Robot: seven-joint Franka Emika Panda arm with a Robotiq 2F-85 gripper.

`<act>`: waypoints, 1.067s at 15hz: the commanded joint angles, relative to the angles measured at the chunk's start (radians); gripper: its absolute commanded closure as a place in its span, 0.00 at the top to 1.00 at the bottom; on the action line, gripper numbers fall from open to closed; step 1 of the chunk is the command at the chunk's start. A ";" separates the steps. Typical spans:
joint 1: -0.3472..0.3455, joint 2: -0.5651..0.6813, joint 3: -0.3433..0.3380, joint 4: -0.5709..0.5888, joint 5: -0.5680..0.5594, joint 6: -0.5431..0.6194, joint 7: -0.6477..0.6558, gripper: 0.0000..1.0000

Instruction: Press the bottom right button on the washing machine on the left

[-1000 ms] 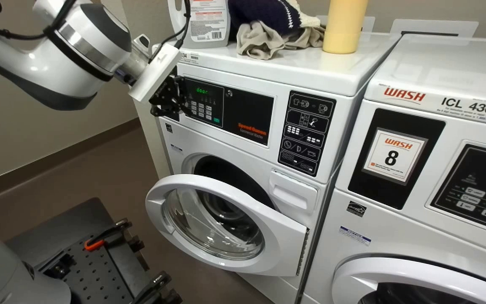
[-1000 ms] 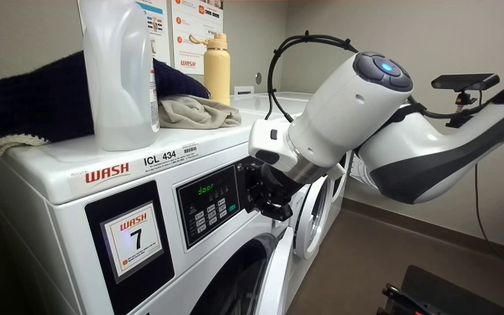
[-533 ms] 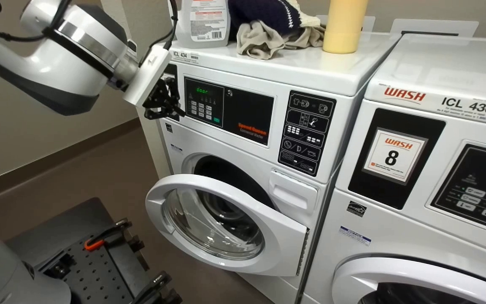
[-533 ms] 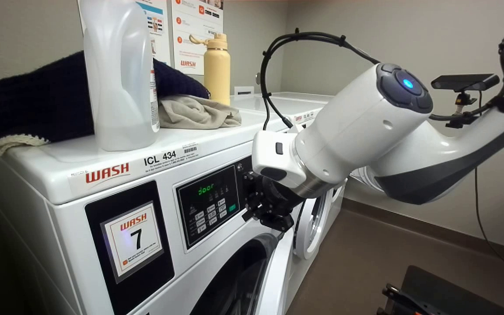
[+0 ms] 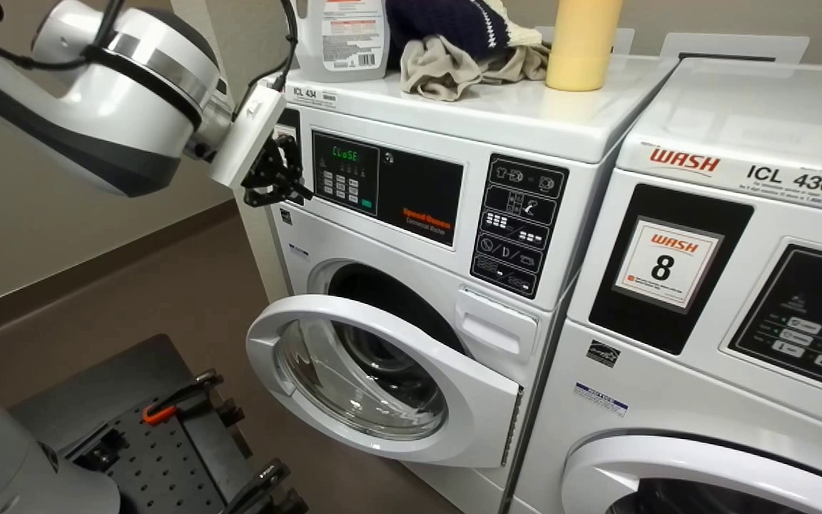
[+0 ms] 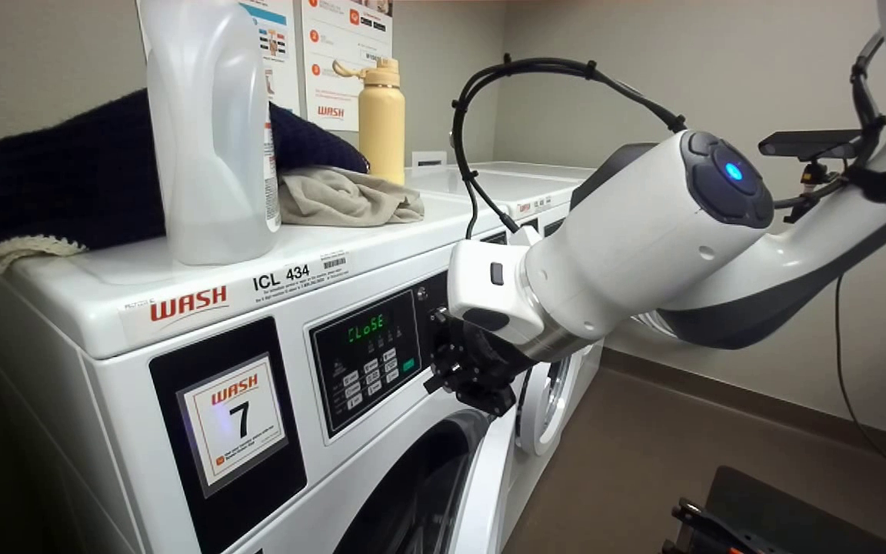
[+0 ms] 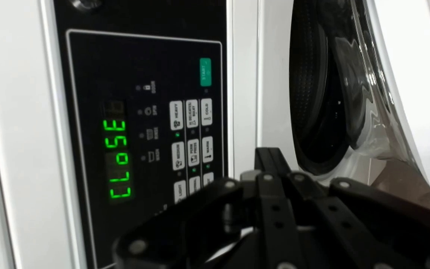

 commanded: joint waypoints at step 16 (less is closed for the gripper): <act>0.007 0.025 0.026 0.041 -0.067 -0.071 0.037 0.00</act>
